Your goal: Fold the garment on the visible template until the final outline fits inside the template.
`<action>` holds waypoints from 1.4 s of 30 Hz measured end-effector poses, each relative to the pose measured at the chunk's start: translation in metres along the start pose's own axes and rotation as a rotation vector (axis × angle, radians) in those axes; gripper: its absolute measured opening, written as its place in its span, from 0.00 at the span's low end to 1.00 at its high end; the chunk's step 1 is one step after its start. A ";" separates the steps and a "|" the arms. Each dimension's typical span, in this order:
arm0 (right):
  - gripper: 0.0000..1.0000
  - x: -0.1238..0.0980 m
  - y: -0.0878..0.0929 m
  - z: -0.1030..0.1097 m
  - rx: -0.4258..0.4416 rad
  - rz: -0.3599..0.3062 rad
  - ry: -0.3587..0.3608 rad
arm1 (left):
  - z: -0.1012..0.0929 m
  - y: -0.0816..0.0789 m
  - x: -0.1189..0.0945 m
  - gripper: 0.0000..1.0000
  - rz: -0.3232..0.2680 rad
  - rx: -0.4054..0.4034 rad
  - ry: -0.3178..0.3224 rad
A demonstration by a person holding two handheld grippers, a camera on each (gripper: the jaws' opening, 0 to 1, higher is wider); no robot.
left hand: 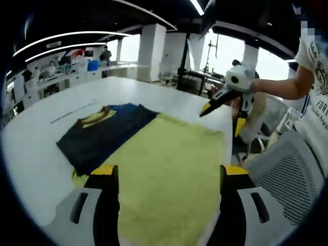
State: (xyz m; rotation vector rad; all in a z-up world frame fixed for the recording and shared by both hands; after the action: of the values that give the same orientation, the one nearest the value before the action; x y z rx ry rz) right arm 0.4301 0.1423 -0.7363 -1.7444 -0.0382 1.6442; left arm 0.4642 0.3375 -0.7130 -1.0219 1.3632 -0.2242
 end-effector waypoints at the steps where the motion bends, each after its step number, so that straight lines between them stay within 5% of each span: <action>1: 0.69 0.001 0.001 0.001 -0.003 0.006 0.000 | -0.003 0.004 0.000 0.68 0.006 -0.003 0.007; 6: 0.60 0.007 0.014 0.006 -0.030 0.061 -0.001 | -0.018 0.030 -0.001 0.51 0.098 0.053 0.011; 17: 0.42 0.013 0.037 0.008 -0.066 0.154 0.014 | -0.038 0.077 -0.004 0.37 0.262 0.092 0.031; 32: 0.30 0.020 0.060 0.004 -0.160 0.283 0.053 | -0.026 0.098 -0.004 0.28 0.343 0.152 -0.038; 42: 0.24 0.019 0.058 0.000 -0.153 0.277 0.063 | -0.022 0.099 -0.005 0.25 0.356 0.193 -0.060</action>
State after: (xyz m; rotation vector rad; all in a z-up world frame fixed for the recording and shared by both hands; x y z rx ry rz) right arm 0.4072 0.1088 -0.7826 -1.9887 0.1152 1.8211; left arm 0.4032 0.3870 -0.7768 -0.6086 1.4133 -0.0568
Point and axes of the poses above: the point that each gripper's makers call its tool centre point, and the gripper's own axes: x roughly forward along the fingers, z roughly to its left, y roughly out of its underside, the point moved 1 cm from there along -x, roughly backward along the fingers, and after that the axes turned 15 degrees about z, right-handed, at the moved point
